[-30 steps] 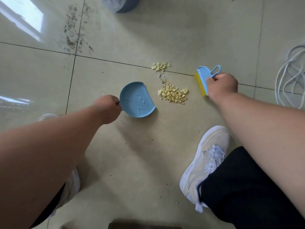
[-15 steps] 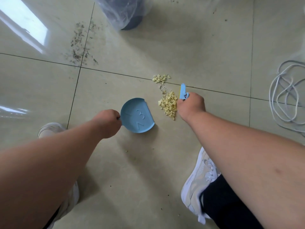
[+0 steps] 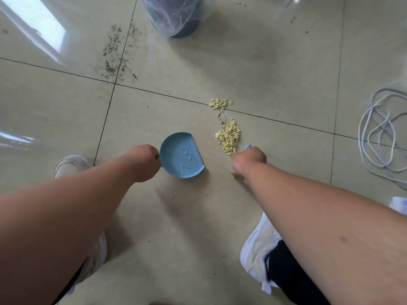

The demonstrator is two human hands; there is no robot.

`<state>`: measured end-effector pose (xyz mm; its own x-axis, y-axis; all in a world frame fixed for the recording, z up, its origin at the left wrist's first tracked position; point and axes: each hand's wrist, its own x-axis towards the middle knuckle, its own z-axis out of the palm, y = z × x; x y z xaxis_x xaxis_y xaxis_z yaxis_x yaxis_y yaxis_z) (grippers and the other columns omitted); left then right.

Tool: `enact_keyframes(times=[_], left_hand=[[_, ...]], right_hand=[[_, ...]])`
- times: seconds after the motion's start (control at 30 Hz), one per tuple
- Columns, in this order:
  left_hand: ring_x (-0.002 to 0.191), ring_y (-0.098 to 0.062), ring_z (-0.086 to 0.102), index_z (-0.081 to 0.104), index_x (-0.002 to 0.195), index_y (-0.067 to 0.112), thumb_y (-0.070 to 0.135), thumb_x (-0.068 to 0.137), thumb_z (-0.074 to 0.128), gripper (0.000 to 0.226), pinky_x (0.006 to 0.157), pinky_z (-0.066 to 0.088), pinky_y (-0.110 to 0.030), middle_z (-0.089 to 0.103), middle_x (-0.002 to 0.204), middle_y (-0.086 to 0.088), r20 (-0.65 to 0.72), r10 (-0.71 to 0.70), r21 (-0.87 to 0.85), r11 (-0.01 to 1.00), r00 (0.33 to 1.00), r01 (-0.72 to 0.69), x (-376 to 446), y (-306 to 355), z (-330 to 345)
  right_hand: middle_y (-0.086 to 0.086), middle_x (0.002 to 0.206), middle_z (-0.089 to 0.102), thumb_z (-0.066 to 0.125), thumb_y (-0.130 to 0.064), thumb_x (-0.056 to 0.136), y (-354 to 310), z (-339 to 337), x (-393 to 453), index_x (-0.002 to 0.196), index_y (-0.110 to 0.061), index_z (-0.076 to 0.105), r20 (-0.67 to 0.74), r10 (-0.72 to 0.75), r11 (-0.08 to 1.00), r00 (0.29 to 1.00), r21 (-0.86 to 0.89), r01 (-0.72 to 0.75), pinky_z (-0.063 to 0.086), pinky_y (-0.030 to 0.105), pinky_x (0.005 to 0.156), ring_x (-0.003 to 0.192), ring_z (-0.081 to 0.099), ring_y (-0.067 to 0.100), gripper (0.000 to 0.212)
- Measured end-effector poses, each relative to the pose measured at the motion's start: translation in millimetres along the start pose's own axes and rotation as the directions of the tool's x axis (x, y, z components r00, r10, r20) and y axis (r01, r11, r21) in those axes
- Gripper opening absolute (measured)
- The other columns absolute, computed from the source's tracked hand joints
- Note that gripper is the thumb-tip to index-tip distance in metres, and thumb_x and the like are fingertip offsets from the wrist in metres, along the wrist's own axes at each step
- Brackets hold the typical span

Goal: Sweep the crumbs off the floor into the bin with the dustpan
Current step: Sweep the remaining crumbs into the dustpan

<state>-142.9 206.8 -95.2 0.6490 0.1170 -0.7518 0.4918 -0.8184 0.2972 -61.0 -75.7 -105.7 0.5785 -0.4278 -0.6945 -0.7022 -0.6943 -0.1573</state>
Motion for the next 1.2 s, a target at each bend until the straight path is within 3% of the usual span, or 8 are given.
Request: enact_keyframes(times=[0.2, 0.33, 0.47, 0.57, 0.67, 0.73, 0.87, 1.2], left_hand=[[0.066, -0.03, 0.061, 0.064, 0.07, 0.012, 0.024, 0.097, 0.059, 0.03, 0.054, 0.047, -0.028, 0.074, 0.079, -0.013, 0.034, -0.025, -0.059, 0.998, 0.999, 0.027, 8, -5, 0], [0.067, -0.029, 0.059, 0.063, 0.069, 0.014, 0.024, 0.097, 0.06, 0.03, 0.054, 0.043, -0.028, 0.073, 0.079, -0.012, 0.021, -0.012, -0.063, 0.998, 1.0, 0.014, 13, -6, -1], [0.065, -0.032, 0.06, 0.064, 0.071, 0.01, 0.02, 0.097, 0.061, 0.028, 0.061, 0.051, -0.033, 0.075, 0.082, -0.018, 0.017, -0.038, -0.104, 0.994, 0.999, 0.039, 8, -8, -3], [0.065, -0.033, 0.059, 0.066, 0.075, 0.005, 0.019, 0.097, 0.06, 0.026, 0.062, 0.054, -0.037, 0.076, 0.085, -0.022, -0.001, -0.055, -0.128, 0.99, 0.998, 0.055, 3, -4, -5], [0.064, -0.035, 0.064, 0.067, 0.077, 0.003, 0.016, 0.095, 0.059, 0.024, 0.062, 0.059, -0.04, 0.077, 0.085, -0.023, -0.014, -0.064, -0.142, 0.988, 0.998, 0.061, 2, 3, -6], [0.057, -0.03, 0.074, 0.069, 0.077, 0.003, 0.014, 0.095, 0.059, 0.023, 0.054, 0.055, -0.03, 0.079, 0.077, -0.019, 0.008, -0.087, -0.172, 0.981, 0.996, 0.087, 3, 6, -4], [0.044, -0.015, 0.072, 0.073, 0.076, 0.005, 0.02, 0.094, 0.06, 0.027, 0.041, 0.047, -0.021, 0.078, 0.061, -0.003, 0.06, -0.096, -0.199, 0.974, 0.994, 0.106, 8, 9, -2], [0.047, -0.014, 0.074, 0.076, 0.082, 0.011, 0.027, 0.091, 0.062, 0.024, 0.039, 0.047, -0.02, 0.078, 0.062, 0.004, 0.08, -0.092, -0.206, 0.973, 0.993, 0.107, 23, 10, -13]], right_hand=[[0.013, 0.116, 0.072, 0.059, -0.023, 0.091, -58, -3, -1, 0.104, -0.014, 0.055, 0.049, -0.006, 0.909, 0.999, 0.416, -0.015, 0.062, 0.044, 0.089, 0.102, 0.074, 0.033, 0.016], [-0.008, 0.054, 0.072, 0.053, -0.023, 0.094, -65, -21, 2, 0.085, -0.02, 0.046, 0.048, 0.05, 0.788, 0.998, 0.612, -0.069, 0.052, 0.025, 0.051, 0.066, 0.079, 0.022, 0.012], [-0.003, 0.076, 0.068, 0.052, -0.022, 0.087, -54, -43, 3, 0.085, -0.02, 0.05, -0.069, 0.105, 0.737, 0.992, 0.675, -0.031, 0.049, 0.023, 0.037, 0.049, 0.074, 0.027, 0.003], [0.002, 0.076, 0.072, 0.054, -0.026, 0.084, -37, -61, 14, 0.089, -0.015, 0.056, -0.229, 0.057, 0.838, 0.972, 0.54, 0.079, 0.048, 0.021, 0.04, 0.043, 0.07, 0.023, 0.012], [0.004, 0.089, 0.069, 0.057, -0.026, 0.087, -22, -73, 29, 0.09, -0.018, 0.055, -0.352, -0.084, 0.958, 0.932, 0.23, 0.173, 0.054, 0.03, 0.064, 0.071, 0.07, 0.028, 0.009], [0.002, 0.088, 0.061, 0.057, -0.021, 0.09, -16, -77, 39, 0.084, -0.019, 0.051, -0.378, -0.137, 0.973, 0.916, 0.123, 0.197, 0.044, 0.028, 0.069, 0.078, 0.06, 0.029, 0.008], [0.004, 0.082, 0.057, 0.054, -0.019, 0.095, -21, -74, 51, 0.084, -0.018, 0.053, -0.348, -0.262, 0.959, 0.9, 0.011, 0.283, 0.037, 0.028, 0.066, 0.073, 0.05, 0.028, 0.011], [0.005, 0.093, 0.06, 0.054, -0.024, 0.1, -57, -56, 57, 0.106, -0.012, 0.068, -0.217, -0.491, 0.871, 0.844, -0.158, 0.466, 0.037, 0.025, 0.075, 0.082, 0.053, 0.026, 0.02]])
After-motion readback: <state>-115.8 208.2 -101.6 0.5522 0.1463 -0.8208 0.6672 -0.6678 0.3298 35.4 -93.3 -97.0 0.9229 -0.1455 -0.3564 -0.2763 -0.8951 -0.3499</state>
